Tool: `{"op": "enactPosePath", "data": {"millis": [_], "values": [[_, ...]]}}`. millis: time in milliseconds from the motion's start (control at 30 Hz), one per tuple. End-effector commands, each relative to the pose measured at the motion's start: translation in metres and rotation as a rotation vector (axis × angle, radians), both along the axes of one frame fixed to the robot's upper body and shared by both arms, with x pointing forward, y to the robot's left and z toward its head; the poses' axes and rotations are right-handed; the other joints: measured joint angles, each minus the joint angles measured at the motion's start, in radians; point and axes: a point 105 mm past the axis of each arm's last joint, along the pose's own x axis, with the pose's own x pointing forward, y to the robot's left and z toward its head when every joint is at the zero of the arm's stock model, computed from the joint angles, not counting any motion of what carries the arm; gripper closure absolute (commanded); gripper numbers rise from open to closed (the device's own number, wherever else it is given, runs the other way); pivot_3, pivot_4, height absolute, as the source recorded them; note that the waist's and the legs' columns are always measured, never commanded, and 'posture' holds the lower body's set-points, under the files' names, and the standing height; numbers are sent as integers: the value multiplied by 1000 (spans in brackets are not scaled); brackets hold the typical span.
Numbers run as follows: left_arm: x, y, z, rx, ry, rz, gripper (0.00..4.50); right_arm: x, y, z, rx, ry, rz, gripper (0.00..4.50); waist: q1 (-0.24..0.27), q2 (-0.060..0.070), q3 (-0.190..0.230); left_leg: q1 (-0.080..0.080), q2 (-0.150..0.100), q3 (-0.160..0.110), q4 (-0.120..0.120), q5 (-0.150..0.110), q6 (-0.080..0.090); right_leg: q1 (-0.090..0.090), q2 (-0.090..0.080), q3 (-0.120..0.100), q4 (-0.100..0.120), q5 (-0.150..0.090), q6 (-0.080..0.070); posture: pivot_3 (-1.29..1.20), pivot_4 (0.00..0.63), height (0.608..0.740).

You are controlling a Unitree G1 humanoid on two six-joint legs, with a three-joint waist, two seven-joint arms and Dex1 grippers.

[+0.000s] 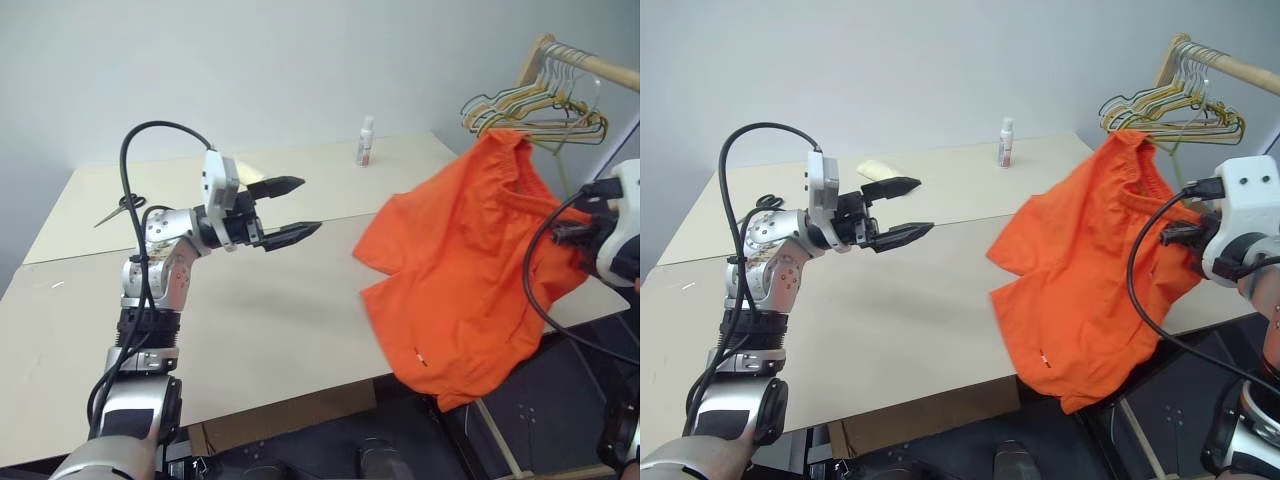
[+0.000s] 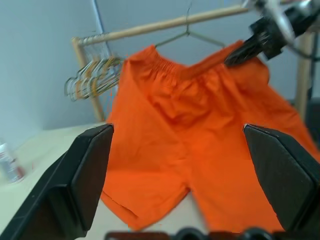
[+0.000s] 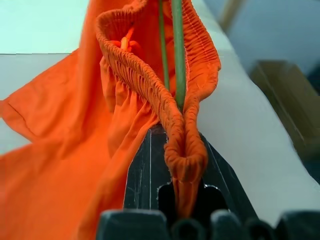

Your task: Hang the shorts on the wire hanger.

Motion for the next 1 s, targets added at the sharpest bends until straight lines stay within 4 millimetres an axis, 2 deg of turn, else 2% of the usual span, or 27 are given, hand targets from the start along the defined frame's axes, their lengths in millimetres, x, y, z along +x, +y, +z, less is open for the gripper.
{"op": "enactPosePath", "data": {"millis": [33,200,333,433,667,833,1000], "values": [[-8,-9,14,-54,-35,-3,0,-12,-40,25,-15,-102,-273,4450,-6,5,-3,0,0,0,0,0,0,0,0,0,0,0,0,-255,0,740],[-7,-13,14,-90,-42,35,0,-17,-66,32,33,-160,-548,4450,-36,16,-10,4,-1,1,-4,1,-2,4,0,2,-1,0,0,-251,0,740],[-9,-17,16,-129,-49,34,0,-17,-79,28,88,-155,-719,4450,-59,17,-11,15,-1,1,-8,1,-1,14,1,2,-3,0,0,-244,0,740],[-15,-21,16,-139,-57,13,0,-12,-90,26,113,-168,-804,4450,-73,18,-11,17,-1,1,-8,1,-1,17,2,3,-3,0,0,-238,0,740],[-18,-25,10,-138,-42,25,0,4,-108,21,157,-166,-839,4450,-97,20,-12,18,-2,1,-8,1,0,17,2,3,-3,0,1,-222,0,740],[-19,-27,8,-128,-44,31,0,12,-122,24,150,-156,-825,4450,-99,20,-12,19,-2,1,-8,1,0,19,3,3,-3,-1,1,-207,0,740],[-22,-28,10,-142,-49,17,0,18,-139,30,238,-168,-813,4450,-96,22,-11,20,-2,1,-9,1,0,21,4,3,-6,-1,2,-198,0,740]]}}
